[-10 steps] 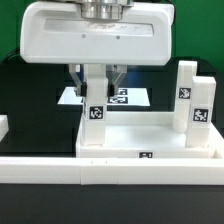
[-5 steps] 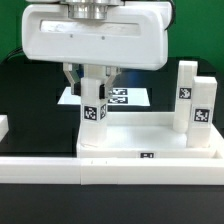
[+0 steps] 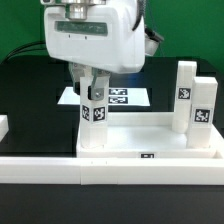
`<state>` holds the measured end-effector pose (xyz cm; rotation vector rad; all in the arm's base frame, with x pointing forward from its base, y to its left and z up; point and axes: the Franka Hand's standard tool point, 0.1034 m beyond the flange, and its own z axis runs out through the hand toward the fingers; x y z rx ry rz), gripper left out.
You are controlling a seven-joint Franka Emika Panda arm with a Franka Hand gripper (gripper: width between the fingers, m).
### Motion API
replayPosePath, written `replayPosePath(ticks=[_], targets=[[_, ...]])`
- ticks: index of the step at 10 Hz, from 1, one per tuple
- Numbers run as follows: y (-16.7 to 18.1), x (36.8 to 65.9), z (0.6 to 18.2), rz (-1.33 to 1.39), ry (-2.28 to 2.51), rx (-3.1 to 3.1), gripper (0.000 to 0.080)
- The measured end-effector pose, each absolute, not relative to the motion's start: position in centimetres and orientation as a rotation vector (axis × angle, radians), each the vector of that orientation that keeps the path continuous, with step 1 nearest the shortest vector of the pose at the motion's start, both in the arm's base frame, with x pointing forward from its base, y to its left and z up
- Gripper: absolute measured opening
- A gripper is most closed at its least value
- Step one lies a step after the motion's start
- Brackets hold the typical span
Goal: Assemble desk
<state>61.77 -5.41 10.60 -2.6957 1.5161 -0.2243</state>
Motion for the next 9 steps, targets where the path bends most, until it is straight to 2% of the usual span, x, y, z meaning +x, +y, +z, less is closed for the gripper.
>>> replayPosePath(ticks=[3,4,5,6,9], targets=[[-5.52,61.71,10.58,-0.210,1.673,-2.585,0.0290],[-5.55,61.69,10.55,-0.211,1.598,-2.638,0.0389],[-5.54,61.69,10.57,-0.211,1.540,-2.676,0.0529],[-5.09,61.72,10.58,-0.207,1.484,-2.710,0.0612],[-4.69,61.81,10.55,-0.226,1.014,-2.944,0.0642]])
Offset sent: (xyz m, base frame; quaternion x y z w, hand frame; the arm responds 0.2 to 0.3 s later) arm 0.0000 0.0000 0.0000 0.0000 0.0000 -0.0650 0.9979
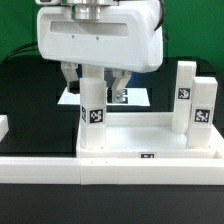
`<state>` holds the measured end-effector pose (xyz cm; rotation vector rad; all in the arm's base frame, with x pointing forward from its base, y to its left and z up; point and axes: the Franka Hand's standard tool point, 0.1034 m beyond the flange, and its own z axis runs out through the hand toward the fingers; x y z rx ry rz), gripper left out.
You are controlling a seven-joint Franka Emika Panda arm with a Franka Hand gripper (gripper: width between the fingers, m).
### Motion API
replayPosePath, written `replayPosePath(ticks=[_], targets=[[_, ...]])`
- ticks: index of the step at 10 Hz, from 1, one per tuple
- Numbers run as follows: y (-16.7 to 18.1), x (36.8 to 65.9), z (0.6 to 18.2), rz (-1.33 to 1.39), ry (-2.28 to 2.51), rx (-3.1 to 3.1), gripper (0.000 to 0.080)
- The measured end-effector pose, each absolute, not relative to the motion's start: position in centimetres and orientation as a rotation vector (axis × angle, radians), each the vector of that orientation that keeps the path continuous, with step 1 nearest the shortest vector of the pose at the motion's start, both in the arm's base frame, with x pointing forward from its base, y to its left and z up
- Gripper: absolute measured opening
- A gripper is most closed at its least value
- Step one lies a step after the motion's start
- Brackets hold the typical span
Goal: Assemble desk
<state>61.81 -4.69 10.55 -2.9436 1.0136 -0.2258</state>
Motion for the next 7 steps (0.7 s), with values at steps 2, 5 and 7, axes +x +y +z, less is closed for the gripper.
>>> replayPosePath(ticks=[2,5,7], targets=[[-4.73,61.80,10.53,-0.228,0.792,-3.022,0.0649],[-5.14,61.31,10.48,-0.181,0.408,-3.113,0.0649],[-4.82,61.10,10.62,-0.132,0.220,-3.130,0.0649]])
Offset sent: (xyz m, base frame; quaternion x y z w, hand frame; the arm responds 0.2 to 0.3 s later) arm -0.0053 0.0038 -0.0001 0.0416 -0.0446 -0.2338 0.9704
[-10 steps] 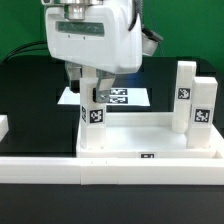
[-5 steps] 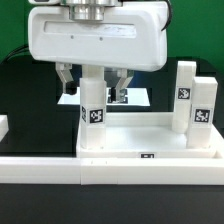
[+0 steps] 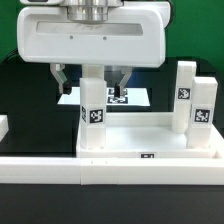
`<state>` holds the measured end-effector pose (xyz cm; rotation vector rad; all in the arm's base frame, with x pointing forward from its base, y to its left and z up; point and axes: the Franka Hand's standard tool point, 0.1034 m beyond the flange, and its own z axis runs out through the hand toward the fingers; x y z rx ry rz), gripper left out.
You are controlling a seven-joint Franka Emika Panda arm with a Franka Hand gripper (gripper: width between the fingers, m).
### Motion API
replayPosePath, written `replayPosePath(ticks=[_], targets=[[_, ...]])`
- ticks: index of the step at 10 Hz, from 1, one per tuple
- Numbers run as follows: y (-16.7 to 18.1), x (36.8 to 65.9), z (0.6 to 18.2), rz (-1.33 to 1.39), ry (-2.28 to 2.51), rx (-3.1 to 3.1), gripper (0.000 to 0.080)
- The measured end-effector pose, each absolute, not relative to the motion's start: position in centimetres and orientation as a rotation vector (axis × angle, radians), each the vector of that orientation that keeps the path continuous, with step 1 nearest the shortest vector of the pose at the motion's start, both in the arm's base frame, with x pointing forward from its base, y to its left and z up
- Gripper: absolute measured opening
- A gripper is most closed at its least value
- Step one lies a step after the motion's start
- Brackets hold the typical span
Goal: Assemble desk
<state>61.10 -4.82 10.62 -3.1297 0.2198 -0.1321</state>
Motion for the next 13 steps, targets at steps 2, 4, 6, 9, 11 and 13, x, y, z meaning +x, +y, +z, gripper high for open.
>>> replayPosePath(ticks=[2,4,6,9,11,13], targets=[[-4.71,61.12,10.61,-0.134,0.066,-3.141,0.0649],[-4.93,61.48,10.73,-0.164,-0.196,-3.160,0.0649],[-5.07,61.79,10.90,-0.180,-0.434,-3.158,0.0649],[-5.30,61.86,10.95,-0.173,-0.609,-3.144,0.0520],[-5.29,61.84,10.92,-0.172,-0.606,-3.144,0.0293],[-5.30,61.82,10.90,-0.172,-0.579,-3.148,0.0293]])
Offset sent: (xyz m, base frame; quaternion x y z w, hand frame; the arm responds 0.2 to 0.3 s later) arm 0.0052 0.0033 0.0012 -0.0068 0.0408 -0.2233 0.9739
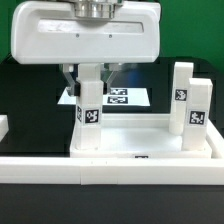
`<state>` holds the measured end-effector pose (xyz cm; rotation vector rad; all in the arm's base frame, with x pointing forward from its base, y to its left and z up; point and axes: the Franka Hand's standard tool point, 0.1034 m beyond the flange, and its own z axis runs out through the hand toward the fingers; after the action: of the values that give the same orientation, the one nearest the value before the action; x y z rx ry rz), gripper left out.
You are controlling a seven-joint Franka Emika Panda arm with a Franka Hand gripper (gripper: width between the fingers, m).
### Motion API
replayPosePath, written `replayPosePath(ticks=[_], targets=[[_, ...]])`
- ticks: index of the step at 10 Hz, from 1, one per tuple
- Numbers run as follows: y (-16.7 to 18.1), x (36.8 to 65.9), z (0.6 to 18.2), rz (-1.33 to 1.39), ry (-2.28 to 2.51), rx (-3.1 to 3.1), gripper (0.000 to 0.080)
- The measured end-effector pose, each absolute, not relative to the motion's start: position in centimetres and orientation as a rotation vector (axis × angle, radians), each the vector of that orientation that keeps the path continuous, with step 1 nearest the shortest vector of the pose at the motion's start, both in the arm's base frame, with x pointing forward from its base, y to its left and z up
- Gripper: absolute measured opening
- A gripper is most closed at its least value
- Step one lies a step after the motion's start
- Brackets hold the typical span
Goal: Assemble desk
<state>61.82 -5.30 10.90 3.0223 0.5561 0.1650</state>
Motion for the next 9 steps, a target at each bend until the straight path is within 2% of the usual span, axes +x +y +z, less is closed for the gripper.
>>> replayPosePath(ticks=[4,8,9], targets=[[-5.3,61.8,10.9,0.176,0.196,3.082,0.0293],[-5.1,61.8,10.8,0.208,-0.699,3.063,0.0293],[-4.3,62.0,10.8,0.245,-0.785,3.028,0.0293]])
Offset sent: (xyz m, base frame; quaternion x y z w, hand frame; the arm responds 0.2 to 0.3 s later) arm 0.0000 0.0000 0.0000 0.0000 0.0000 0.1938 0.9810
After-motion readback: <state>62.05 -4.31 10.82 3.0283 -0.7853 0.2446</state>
